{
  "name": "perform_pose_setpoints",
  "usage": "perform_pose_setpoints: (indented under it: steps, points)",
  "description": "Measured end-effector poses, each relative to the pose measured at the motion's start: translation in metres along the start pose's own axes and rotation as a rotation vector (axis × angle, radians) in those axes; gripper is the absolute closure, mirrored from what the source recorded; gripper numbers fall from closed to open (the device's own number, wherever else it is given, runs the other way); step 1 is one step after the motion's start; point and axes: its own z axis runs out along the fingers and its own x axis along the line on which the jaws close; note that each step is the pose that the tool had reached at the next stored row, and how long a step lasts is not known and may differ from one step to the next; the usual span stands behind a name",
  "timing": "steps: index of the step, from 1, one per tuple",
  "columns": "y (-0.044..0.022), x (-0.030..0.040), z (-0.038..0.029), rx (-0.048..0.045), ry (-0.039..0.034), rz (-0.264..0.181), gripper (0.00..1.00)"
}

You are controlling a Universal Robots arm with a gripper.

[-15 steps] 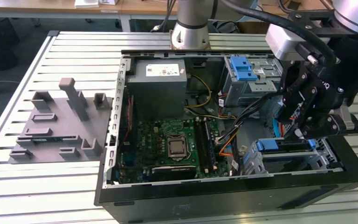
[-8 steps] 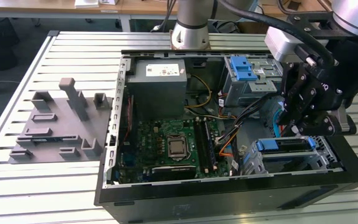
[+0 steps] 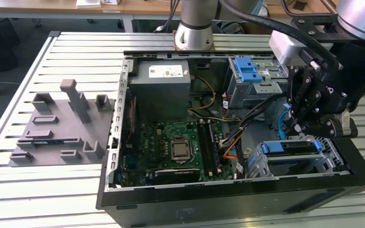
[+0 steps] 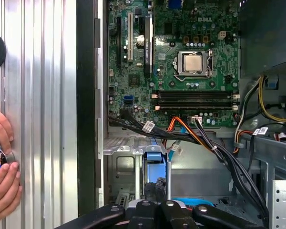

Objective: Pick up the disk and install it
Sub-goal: 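Insert the disk into the insertion slot, then insert the first disk wire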

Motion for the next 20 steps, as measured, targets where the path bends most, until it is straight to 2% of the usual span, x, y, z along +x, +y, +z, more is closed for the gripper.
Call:
perform_pose_setpoints:
  steps: [14, 17, 20]
  points:
    - [-0.0002, 0.0000, 0.0007, 0.0001, -0.0003, 0.000, 0.89]
    - [-0.0038, 0.0000, 0.0008, 0.0001, -0.0003, 0.000, 0.89]
    - [-0.0114, -0.0001, 0.0009, 0.0001, -0.0003, 0.000, 0.89]
